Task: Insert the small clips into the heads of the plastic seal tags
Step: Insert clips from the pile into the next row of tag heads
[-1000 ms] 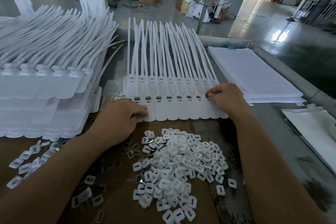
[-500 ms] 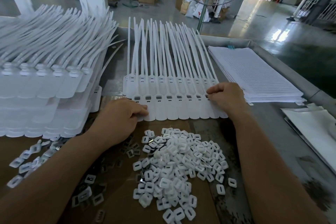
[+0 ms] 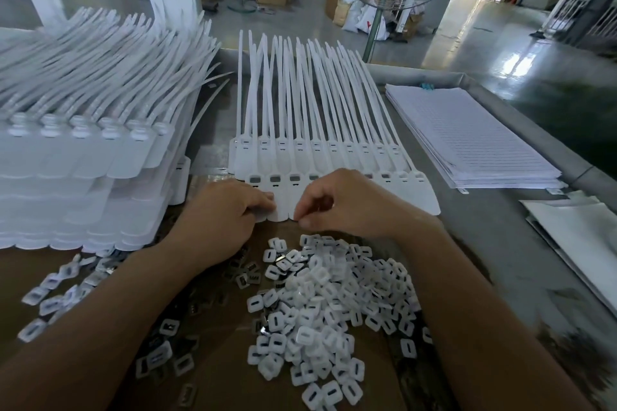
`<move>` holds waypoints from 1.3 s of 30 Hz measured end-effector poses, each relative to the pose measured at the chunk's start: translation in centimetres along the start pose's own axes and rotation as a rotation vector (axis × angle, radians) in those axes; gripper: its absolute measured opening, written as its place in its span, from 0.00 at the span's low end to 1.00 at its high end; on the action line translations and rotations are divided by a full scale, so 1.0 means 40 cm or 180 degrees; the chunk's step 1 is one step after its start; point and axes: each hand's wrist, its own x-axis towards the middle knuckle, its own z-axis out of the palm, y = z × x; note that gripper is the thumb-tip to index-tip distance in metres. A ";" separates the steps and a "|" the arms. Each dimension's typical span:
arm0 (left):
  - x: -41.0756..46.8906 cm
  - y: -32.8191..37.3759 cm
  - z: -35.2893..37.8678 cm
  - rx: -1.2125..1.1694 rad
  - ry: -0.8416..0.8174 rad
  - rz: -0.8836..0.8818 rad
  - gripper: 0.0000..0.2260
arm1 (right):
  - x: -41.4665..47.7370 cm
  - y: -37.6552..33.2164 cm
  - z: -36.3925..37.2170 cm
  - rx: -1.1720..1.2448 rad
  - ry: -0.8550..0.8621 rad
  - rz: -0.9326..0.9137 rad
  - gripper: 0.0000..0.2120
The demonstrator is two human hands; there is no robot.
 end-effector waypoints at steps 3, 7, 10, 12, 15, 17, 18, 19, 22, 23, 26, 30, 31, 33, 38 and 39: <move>-0.001 -0.001 0.000 0.0002 0.0024 0.0035 0.15 | 0.001 -0.021 0.017 -0.0100 -0.0290 -0.0080 0.02; -0.001 -0.003 0.001 -0.0001 0.0021 0.0046 0.16 | 0.006 -0.033 0.032 -0.0286 -0.0385 -0.0003 0.04; -0.003 -0.001 0.001 -0.0053 0.0039 0.0043 0.16 | 0.007 -0.037 0.039 -0.0442 -0.0413 0.0030 0.07; -0.003 0.000 0.002 -0.0058 0.0039 0.0049 0.16 | 0.004 -0.037 0.037 -0.0334 -0.0453 0.0100 0.08; -0.004 0.000 0.000 -0.0038 0.0027 0.0047 0.16 | -0.002 -0.036 0.027 -0.0136 -0.0536 0.0210 0.08; -0.003 0.000 -0.001 -0.0016 0.0013 0.0053 0.16 | -0.003 -0.036 0.026 -0.0141 -0.0582 0.0220 0.08; -0.003 0.000 -0.001 -0.0015 0.0008 0.0050 0.17 | -0.003 -0.038 0.027 -0.0188 -0.0598 0.0219 0.07; -0.003 0.000 -0.001 -0.0022 0.0010 0.0045 0.17 | -0.002 -0.041 0.027 -0.0252 -0.0609 0.0219 0.06; -0.004 0.000 0.000 -0.0072 0.0028 0.0040 0.17 | -0.002 -0.050 0.029 -0.0553 -0.0643 0.0186 0.04; -0.004 0.000 0.000 -0.0101 0.0036 0.0035 0.17 | -0.002 -0.054 0.030 -0.0649 -0.0668 0.0170 0.04; -0.005 0.002 -0.002 -0.0103 0.0027 0.0026 0.16 | -0.002 -0.064 0.033 -0.0844 -0.0738 0.0166 0.04; -0.002 0.003 -0.005 -0.0070 0.0010 0.0034 0.16 | -0.004 -0.068 0.031 -0.0880 -0.0770 0.0201 0.05; -0.001 0.003 -0.005 -0.0069 0.0020 0.0035 0.15 | -0.005 -0.067 0.029 -0.0850 -0.0757 0.0209 0.05; -0.002 0.003 -0.004 -0.0068 0.0031 0.0011 0.15 | -0.008 -0.062 0.022 -0.0705 -0.0719 0.0250 0.07; -0.003 0.002 -0.003 -0.0064 0.0015 0.0004 0.16 | -0.010 -0.055 0.018 -0.0508 -0.0685 0.0215 0.05; -0.003 0.002 -0.003 -0.0054 0.0020 0.0008 0.16 | -0.009 -0.056 0.020 -0.0539 -0.0699 0.0187 0.05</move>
